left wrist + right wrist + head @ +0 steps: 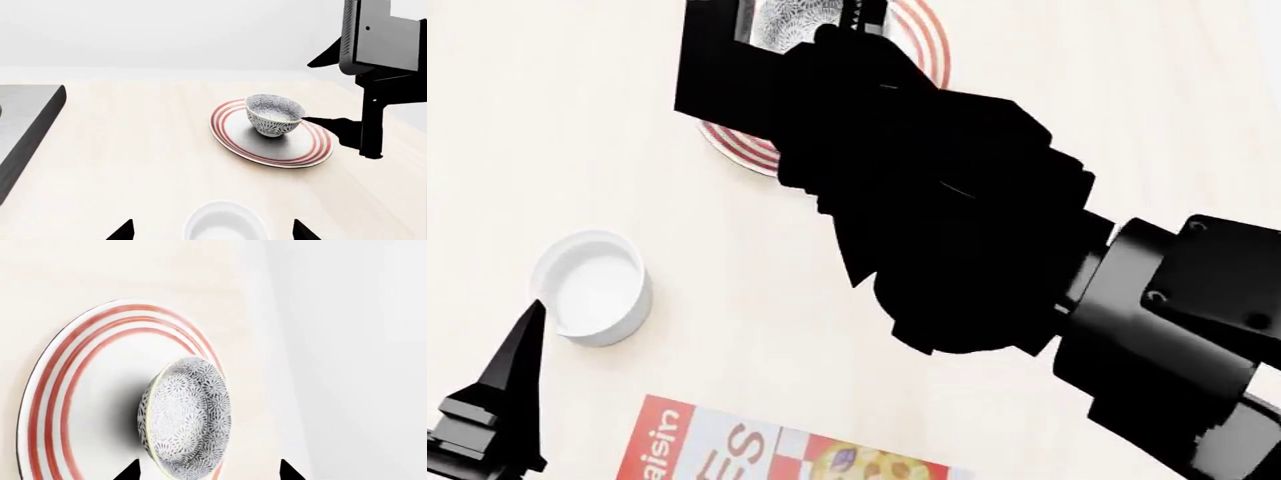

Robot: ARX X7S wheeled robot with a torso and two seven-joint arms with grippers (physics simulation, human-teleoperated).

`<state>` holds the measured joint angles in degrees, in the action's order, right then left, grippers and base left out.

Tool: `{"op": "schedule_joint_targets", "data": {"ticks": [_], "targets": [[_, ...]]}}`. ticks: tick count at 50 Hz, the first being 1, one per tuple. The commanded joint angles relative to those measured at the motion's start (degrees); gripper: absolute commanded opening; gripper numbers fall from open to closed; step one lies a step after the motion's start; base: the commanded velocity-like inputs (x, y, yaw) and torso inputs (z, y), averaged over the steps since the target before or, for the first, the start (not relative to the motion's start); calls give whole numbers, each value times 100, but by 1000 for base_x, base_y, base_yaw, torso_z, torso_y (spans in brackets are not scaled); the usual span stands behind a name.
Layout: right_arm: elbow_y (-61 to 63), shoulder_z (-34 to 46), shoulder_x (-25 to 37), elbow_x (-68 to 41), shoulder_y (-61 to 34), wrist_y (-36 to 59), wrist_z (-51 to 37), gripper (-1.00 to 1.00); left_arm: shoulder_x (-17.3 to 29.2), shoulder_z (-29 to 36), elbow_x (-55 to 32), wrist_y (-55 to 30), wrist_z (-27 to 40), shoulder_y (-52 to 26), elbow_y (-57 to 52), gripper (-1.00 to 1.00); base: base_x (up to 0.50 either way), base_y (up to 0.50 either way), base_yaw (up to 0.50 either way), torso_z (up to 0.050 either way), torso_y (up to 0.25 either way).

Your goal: Pick the akita bowl on the cookies box and place it on the plate.

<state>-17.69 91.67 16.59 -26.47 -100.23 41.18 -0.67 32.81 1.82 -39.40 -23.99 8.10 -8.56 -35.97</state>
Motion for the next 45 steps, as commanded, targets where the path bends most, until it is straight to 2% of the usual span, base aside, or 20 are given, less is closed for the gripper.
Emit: {"op": "schedule_joint_targets", "data": {"ticks": [1,9,19,29,34,36,40,41,45], "targets": [[1618,-193,829,-346,-355,648,-152,100,6,42,45,0,44,-3,-60,100,0,0,0,0,0],[2866,-343,1507,-587,-334,899,-465,100,35,19,46,-28,106,-15,-105,100,0,0,0,0,0],[4403,-1012,2485,-1132,-69,810,-1206,100,5,-183,112,107,313,63,-249,100,0,0,0,0,0],[6183,-1824,3671,-1617,531,401,-2816,100,-14,-686,139,303,748,221,-745,100,0,0,0,0,0],[6811,-2031,4321,-1608,1002,-82,-3588,100,-5,-912,43,408,818,376,-929,100,0,0,0,0,0],[7135,-2225,4694,-1916,1233,-503,-3972,100,-5,-938,38,440,810,448,-963,100,0,0,0,0,0],[7659,-2178,5191,-1634,1649,-934,-4561,100,21,-998,48,525,779,650,-1145,100,0,0,0,0,0],[7764,-2005,5462,-1548,1729,-1374,-4777,100,21,-1048,67,584,775,740,-1228,100,0,0,0,0,0],[7767,-386,6182,-904,1049,-2612,-5591,100,-43,-1181,256,833,791,928,-1453,100,0,0,0,0,0]]}}
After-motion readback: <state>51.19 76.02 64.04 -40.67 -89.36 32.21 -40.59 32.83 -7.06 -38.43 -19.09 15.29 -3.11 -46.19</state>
